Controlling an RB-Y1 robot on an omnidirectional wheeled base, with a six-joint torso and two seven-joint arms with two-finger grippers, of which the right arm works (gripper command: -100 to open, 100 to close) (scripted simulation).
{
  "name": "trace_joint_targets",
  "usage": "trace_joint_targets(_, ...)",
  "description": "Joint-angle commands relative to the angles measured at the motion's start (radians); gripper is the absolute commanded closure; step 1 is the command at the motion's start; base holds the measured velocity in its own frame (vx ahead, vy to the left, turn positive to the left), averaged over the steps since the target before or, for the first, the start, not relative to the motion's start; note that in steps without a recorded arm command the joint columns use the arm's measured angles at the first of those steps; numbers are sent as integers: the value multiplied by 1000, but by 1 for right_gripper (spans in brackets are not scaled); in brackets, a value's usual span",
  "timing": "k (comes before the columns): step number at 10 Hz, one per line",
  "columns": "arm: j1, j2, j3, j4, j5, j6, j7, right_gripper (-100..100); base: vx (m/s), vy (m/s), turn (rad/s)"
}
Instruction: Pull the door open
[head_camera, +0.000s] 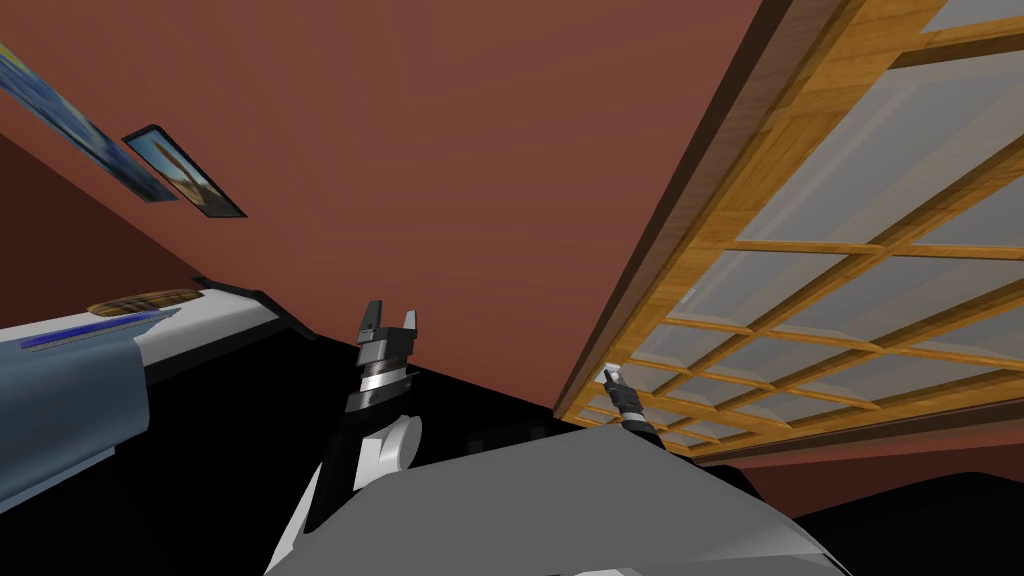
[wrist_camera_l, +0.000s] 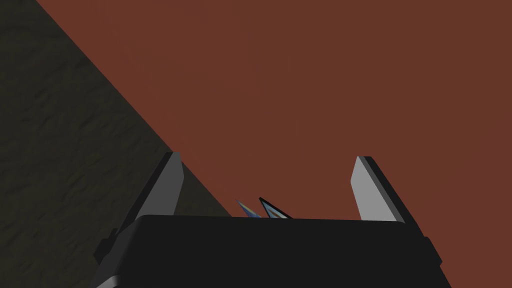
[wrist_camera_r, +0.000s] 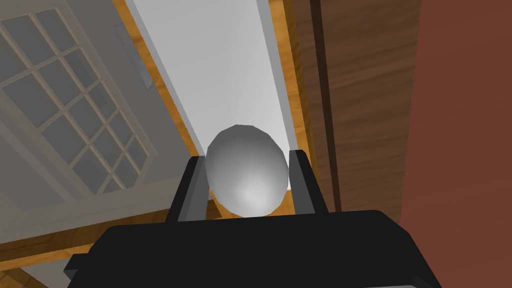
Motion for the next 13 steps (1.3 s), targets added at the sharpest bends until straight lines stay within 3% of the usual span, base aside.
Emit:
trace_joint_targets(1, 0, 0, 1, 0, -7, 1, -28, 100, -58, -2, 30)
trace_joint_targets(13, -21, 4, 20, 0, -81, 14, -335, 100, -54, -10, 51)
